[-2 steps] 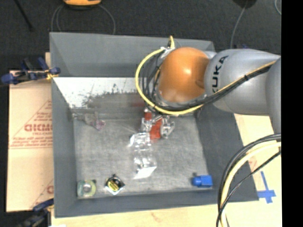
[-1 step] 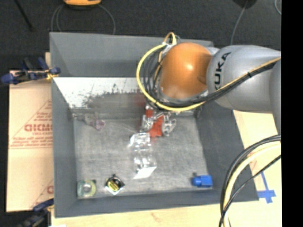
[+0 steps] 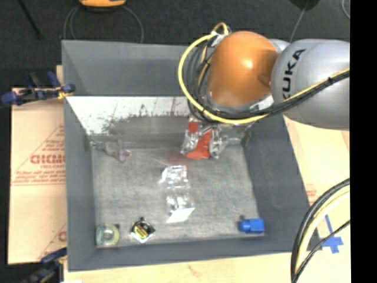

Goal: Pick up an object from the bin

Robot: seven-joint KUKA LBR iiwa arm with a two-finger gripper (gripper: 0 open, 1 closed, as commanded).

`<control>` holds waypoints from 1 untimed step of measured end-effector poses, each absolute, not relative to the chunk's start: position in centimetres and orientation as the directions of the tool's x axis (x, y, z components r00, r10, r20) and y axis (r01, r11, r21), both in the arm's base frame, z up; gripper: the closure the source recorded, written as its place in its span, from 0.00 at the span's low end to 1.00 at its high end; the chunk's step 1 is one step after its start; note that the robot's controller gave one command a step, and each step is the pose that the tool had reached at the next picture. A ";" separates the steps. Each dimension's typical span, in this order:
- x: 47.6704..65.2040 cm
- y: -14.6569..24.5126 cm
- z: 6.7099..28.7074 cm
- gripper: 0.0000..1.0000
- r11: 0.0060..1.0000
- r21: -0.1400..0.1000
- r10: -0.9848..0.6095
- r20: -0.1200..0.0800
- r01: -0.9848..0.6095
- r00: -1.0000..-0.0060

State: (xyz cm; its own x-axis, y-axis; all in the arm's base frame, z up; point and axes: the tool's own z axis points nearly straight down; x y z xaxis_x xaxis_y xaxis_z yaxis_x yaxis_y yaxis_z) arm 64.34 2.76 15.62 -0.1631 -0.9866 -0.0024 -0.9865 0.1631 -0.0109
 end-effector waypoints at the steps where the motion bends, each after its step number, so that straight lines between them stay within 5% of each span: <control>1: 64.5 2.6 18.5 1.00 0.172 -0.009 -0.985 -0.002 -0.985 -0.172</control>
Offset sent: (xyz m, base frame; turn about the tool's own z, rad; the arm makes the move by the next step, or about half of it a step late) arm 0.0000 0.0000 0.0259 0.0000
